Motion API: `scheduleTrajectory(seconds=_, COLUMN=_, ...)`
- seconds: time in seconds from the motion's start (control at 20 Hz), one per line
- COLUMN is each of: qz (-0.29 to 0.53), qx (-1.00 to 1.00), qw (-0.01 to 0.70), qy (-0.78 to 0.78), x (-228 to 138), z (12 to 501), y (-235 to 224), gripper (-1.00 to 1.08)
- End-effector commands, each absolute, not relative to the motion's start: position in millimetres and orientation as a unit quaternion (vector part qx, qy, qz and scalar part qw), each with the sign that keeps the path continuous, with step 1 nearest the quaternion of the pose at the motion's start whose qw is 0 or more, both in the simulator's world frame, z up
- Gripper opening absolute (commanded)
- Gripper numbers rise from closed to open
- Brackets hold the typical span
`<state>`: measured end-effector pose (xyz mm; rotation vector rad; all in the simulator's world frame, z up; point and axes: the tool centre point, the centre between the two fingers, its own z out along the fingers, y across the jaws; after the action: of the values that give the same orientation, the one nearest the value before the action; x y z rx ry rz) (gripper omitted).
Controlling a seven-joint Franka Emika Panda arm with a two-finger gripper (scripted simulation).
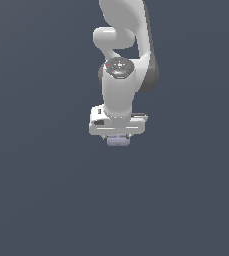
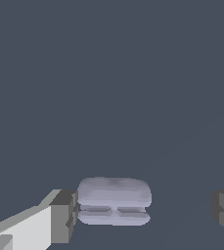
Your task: Pick up the object and move it to a goal position.
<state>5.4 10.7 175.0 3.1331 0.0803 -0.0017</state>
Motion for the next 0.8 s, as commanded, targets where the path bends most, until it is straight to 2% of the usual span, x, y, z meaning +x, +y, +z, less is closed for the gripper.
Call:
scheduleTrajectory(seconds=0.0, qz=-0.001, qx=1.0, qw=0.004, qy=0.026, x=5.4, z=175.0, y=10.7, gripper=1.0)
scheduleTrajectory(seconds=0.75, qz=0.003, qx=0.999, qw=0.009, qy=0.049, x=6.0, z=174.2, y=21.7, gripper=1.0)
